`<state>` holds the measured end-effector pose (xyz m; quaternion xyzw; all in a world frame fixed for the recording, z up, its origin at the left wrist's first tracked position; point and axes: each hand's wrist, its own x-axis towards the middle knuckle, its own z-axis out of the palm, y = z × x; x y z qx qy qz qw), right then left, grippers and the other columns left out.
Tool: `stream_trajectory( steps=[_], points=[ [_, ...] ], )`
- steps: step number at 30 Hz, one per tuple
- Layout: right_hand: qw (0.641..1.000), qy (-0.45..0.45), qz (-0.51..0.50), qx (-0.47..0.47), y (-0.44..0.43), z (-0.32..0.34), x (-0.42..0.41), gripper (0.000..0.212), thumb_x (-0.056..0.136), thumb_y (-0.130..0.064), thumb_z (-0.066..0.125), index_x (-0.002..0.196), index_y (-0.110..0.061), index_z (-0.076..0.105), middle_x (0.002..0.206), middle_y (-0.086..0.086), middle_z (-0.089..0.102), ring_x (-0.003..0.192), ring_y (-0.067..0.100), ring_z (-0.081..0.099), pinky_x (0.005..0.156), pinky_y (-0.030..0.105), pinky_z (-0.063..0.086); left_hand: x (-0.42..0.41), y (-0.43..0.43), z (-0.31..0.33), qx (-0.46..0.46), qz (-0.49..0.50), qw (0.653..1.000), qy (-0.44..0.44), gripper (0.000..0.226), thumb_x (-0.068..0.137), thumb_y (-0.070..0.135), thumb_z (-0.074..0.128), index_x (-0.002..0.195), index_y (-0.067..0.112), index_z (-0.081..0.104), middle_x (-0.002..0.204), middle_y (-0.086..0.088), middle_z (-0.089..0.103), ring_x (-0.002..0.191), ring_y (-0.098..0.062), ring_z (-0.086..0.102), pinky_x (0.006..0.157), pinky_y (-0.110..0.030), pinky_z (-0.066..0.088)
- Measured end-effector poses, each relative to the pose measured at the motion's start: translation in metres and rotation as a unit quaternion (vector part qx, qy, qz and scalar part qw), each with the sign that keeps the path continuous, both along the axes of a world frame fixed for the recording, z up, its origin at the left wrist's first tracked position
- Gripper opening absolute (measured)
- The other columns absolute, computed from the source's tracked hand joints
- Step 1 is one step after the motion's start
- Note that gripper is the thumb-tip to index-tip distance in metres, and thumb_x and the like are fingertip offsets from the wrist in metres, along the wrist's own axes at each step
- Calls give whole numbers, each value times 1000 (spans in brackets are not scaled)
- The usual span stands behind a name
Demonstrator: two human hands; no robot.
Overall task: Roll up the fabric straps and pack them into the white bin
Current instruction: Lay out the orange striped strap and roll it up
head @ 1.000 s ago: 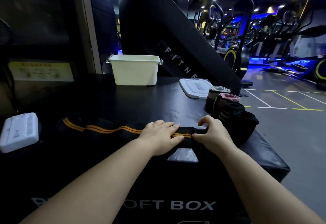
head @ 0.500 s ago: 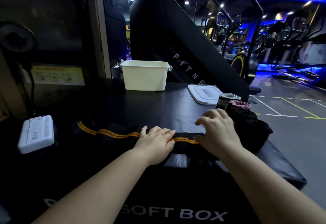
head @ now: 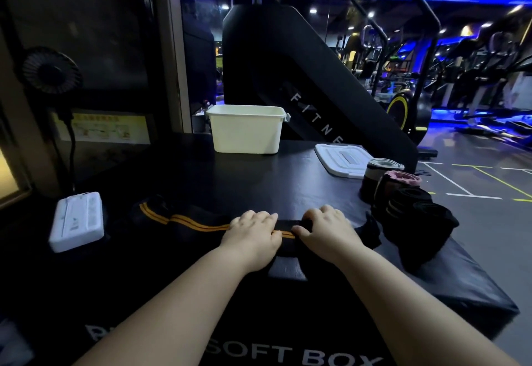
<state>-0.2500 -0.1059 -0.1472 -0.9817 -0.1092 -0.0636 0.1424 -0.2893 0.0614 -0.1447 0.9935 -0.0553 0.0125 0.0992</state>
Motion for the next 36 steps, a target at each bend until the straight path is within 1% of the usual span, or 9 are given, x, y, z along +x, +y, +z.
stream_trajectory(
  steps=[3,8,14,19,22,24,26,32,36],
  points=[
    [1000,-3,3,-9,-3,2,2,42,90,-57,51,116,-24,57,118,5,50,122,27,42,103,38,34,-4,3,2,20,7,1000,-4,52,102,45,23,152,31,25,157,6,26,144,-19,18,116,-38,12],
    [1000,-7,-1,1,-25,3,1,33,89,-53,57,108,-26,60,114,4,52,119,26,46,97,34,37,-7,20,2,-13,16,1000,23,49,103,44,22,151,36,24,161,10,18,149,-13,9,121,-43,-2],
    [1000,10,-6,1,-36,8,0,29,87,-50,61,108,-29,61,114,2,53,119,25,47,100,37,39,-12,18,-3,-3,1,1000,22,53,104,45,20,155,31,15,162,9,13,149,-10,5,122,-37,0],
    [998,-38,47,11,-11,22,-1,35,84,-32,62,119,-32,59,120,0,53,123,23,40,101,34,38,-11,18,-6,-4,6,1000,6,54,103,47,20,155,30,15,162,9,14,149,-11,6,121,-37,1],
    [994,-40,99,36,19,17,-2,30,88,-43,61,115,-30,63,116,0,56,121,22,43,100,32,38,-10,18,-7,-13,14,1000,-4,58,103,48,24,155,26,15,161,8,16,148,-12,8,120,-35,4],
    [994,-21,103,31,30,6,-2,36,87,-60,53,110,-33,62,111,-2,56,118,21,46,98,36,40,-11,21,-5,-35,24,999,3,59,102,47,27,155,24,15,161,7,15,149,-13,7,118,-34,6],
    [995,-12,92,21,30,-1,0,39,86,-67,48,108,-36,57,110,-5,55,117,20,47,97,37,39,-14,28,-2,-48,31,998,7,56,103,44,25,155,25,18,161,8,16,149,-13,6,118,-34,7],
    [994,-2,105,13,28,-5,7,35,88,-65,49,111,-39,54,111,-8,52,119,18,44,98,36,36,-26,64,-5,-31,57,998,11,51,105,40,18,154,33,15,162,15,10,149,-11,0,120,-36,-1],
    [994,0,106,14,29,-8,9,33,88,-64,48,110,-39,53,110,-10,51,119,18,44,99,37,36,-24,76,-4,-62,50,997,6,49,105,35,22,154,31,21,160,16,17,149,-9,5,121,-35,6]
  ],
)
